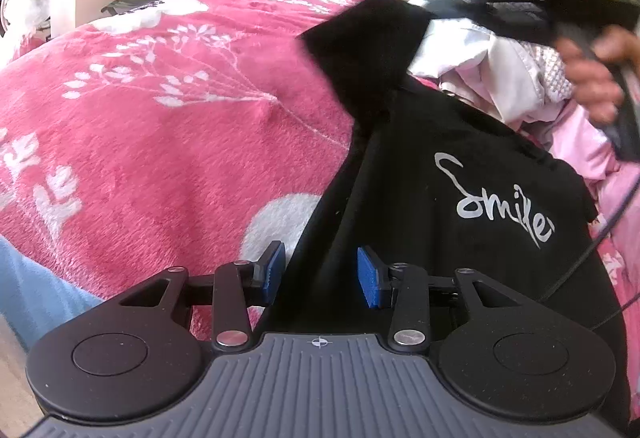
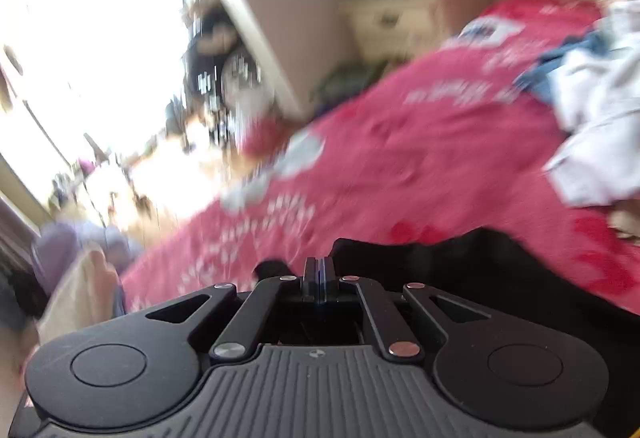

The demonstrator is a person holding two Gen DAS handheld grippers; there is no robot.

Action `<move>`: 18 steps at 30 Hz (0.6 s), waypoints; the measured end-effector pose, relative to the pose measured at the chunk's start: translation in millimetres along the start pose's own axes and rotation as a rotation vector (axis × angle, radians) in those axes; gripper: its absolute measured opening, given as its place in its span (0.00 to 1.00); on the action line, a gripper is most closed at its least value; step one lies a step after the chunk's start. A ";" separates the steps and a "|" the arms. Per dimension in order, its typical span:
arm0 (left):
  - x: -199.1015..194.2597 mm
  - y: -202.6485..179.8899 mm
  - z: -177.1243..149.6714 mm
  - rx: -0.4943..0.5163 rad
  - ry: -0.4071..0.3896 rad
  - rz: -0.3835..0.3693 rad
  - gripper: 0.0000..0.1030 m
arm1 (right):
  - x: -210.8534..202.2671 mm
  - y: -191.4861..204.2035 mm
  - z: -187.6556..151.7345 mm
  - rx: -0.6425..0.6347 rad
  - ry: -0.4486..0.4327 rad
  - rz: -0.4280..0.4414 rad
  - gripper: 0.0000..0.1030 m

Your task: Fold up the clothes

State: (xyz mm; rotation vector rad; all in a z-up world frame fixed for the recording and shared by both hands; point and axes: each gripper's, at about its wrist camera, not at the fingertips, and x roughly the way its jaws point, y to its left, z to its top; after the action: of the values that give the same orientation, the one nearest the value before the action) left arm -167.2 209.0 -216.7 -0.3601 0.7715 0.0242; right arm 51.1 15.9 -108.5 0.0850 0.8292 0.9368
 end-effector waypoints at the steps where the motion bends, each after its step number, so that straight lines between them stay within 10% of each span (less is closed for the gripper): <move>1: -0.7 -0.2 0.0 0.001 0.002 0.002 0.38 | -8.2 -9.2 -3.2 0.016 -0.007 -0.016 0.01; 12: -4.1 0.8 5.0 -0.039 0.016 0.026 0.41 | -30.5 -129.1 -70.1 0.358 0.083 -0.213 0.05; 18: 0.6 -6.7 11.6 -0.004 0.004 0.051 0.42 | -30.1 -116.3 -43.4 0.296 0.075 -0.181 0.34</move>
State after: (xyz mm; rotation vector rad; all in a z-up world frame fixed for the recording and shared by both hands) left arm -157.9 206.4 -207.4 -0.3441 0.7849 0.0724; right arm 91.8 -89.6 -167.9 0.2288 1.0239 0.6460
